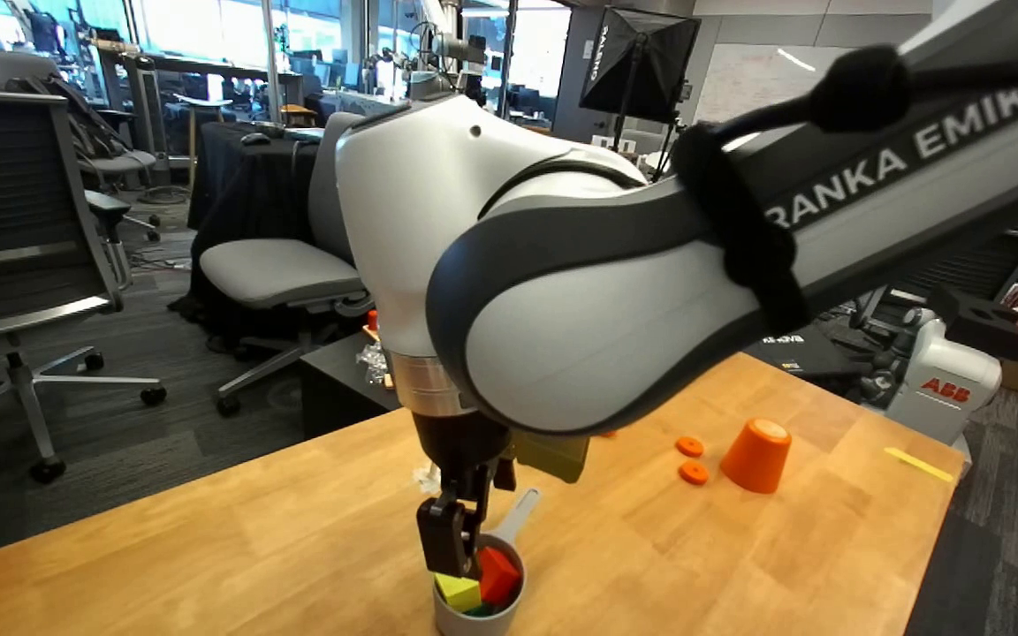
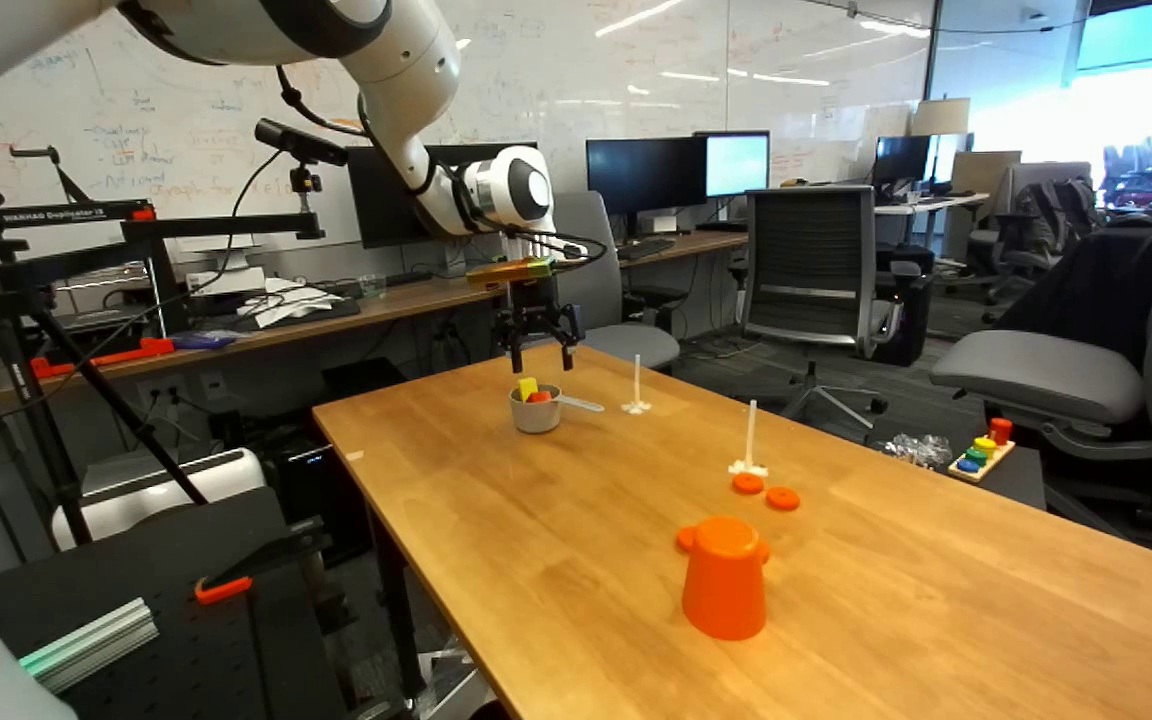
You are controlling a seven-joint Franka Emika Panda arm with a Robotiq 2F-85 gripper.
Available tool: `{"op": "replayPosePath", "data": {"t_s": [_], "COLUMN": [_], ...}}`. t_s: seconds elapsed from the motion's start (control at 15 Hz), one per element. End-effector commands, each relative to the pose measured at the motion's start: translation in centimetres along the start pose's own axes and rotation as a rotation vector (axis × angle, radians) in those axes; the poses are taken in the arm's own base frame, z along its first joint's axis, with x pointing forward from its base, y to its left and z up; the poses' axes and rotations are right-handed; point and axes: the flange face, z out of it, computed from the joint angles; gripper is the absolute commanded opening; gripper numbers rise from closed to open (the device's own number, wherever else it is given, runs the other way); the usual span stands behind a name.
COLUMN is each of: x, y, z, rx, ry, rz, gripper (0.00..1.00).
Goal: Pick up the green block from the top of the orange cup and put it in the grey cup. Pick up the orange cup from the table, move it to the right, pick up the orange and yellow blocks and put them in the grey cup.
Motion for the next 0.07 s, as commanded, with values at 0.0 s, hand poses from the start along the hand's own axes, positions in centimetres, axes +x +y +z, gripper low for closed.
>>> {"op": "replayPosePath", "data": {"t_s": [0.0], "x": [0.1], "y": [0.16], "z": [-0.13], "rx": [-0.002], "ry": [0.001], "rz": [0.004], "gripper": [1.0]}}
